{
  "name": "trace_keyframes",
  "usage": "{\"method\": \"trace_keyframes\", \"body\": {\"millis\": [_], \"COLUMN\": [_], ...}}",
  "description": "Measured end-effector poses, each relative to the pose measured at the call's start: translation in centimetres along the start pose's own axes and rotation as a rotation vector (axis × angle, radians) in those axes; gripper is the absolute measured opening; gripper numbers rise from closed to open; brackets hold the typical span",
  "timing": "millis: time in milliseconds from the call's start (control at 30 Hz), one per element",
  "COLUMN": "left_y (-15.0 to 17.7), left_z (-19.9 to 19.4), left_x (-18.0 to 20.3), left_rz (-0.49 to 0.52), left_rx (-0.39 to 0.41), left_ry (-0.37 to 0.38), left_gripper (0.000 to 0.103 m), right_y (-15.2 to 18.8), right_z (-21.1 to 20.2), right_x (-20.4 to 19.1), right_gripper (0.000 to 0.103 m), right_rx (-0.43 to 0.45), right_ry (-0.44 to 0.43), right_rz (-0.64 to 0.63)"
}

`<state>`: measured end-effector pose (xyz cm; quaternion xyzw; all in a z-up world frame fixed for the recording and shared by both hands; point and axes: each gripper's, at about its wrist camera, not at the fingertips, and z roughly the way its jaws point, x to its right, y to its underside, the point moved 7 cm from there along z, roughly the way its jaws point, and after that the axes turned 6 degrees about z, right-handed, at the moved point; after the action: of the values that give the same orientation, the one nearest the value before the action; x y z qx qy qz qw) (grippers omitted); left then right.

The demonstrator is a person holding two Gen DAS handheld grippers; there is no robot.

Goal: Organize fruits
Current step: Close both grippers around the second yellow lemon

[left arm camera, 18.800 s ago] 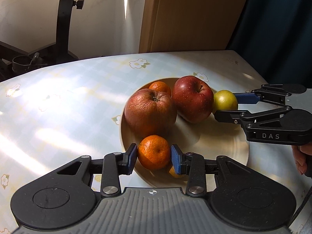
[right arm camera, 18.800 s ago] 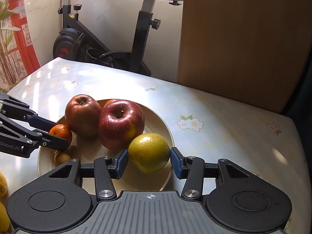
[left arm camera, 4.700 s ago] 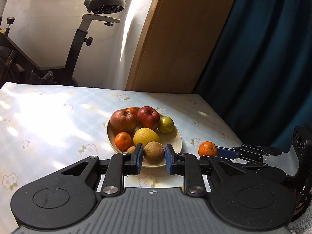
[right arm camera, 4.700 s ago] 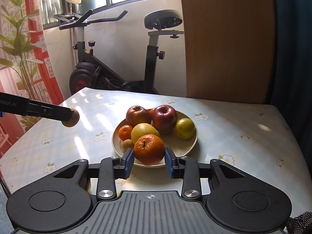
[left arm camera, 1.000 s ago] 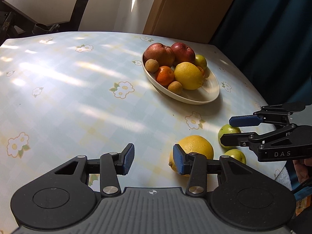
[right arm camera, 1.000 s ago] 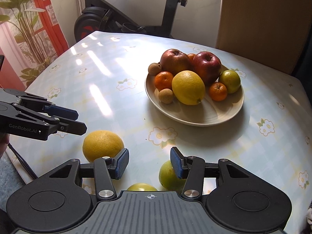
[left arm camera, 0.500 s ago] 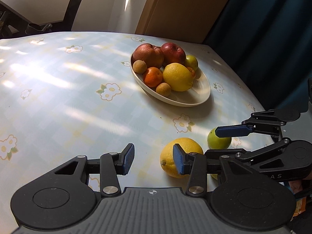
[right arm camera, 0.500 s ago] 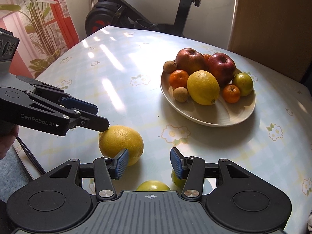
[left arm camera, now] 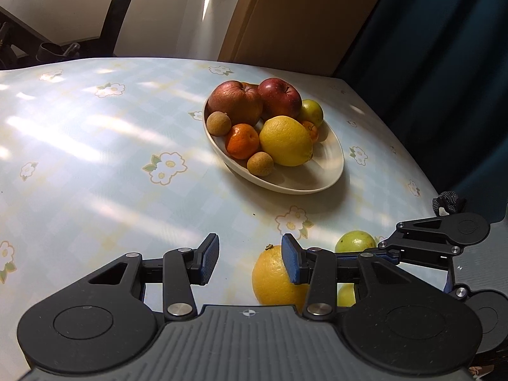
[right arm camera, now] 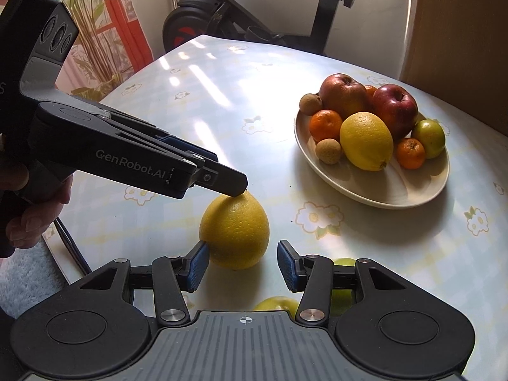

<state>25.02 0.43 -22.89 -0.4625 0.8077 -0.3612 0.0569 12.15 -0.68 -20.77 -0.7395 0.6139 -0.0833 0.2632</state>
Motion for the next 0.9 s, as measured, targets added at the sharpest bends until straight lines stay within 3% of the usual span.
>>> {"method": "trace_keyframes", "body": {"millis": [167,333,567,733,900], "left_y": [-0.1,0.3,0.6,0.8,0.6], "left_z": [0.2,0.3,0.9,1.1,1.1], "left_x": [0.0,-0.8,-1.0,-0.6,-0.8], "left_rz": [-0.022,-0.095,-0.126,-0.12,-0.135], "left_rx": [-0.009,-0.04,-0.065,-0.069,-0.062], "left_ry": [0.037,0.149,0.224,0.245,0.262], "left_gripper": [0.045,0.045,0.045,0.045,0.035], "right_y": [0.3,0.2,0.1,0.2,-0.1], "right_z": [0.6,0.5,0.6,0.9,1.2], "right_x": [-0.4,0.0,0.0,0.4,0.5], "right_gripper": [0.043,0.042,0.043,0.044,0.046], "right_rx": [-0.001,0.01,0.009,0.005,0.004], "right_ry": [0.0,-0.02,-0.029,-0.047,-0.057], "right_rz": [-0.004,0.023,0.029,0.062,0.071]}}
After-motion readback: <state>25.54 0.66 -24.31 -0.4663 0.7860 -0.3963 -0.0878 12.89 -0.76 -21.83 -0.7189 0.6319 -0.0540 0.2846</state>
